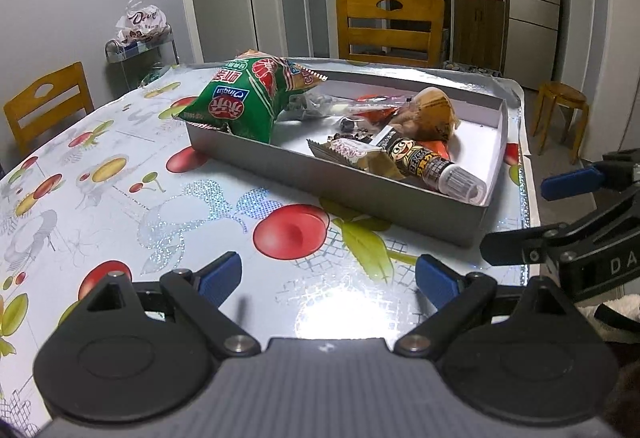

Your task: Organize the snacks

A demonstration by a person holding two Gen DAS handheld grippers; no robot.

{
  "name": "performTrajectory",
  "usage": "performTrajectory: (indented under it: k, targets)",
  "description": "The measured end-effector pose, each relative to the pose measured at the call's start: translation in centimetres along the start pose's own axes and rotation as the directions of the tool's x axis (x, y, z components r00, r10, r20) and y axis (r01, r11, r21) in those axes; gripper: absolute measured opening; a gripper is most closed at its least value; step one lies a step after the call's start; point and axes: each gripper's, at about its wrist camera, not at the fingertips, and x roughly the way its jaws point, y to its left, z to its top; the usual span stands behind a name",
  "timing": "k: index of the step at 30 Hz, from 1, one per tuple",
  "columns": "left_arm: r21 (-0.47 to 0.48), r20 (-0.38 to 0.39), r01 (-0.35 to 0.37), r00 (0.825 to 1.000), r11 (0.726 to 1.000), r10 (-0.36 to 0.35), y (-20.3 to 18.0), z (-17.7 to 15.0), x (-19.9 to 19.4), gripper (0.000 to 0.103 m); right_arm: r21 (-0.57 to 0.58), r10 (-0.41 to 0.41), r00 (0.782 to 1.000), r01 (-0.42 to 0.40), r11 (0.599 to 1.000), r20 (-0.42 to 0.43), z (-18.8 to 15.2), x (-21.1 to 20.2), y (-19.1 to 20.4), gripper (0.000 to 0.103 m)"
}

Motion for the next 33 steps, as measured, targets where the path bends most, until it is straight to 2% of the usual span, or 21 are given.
performTrajectory:
  k: [33]
  targets:
    - [0.006,-0.022,0.004,1.000,1.000,-0.004,-0.22,-0.24,0.34,0.095,-0.001,-0.001,1.000,0.000,1.000,-0.027,-0.31,0.43,-0.20,0.103]
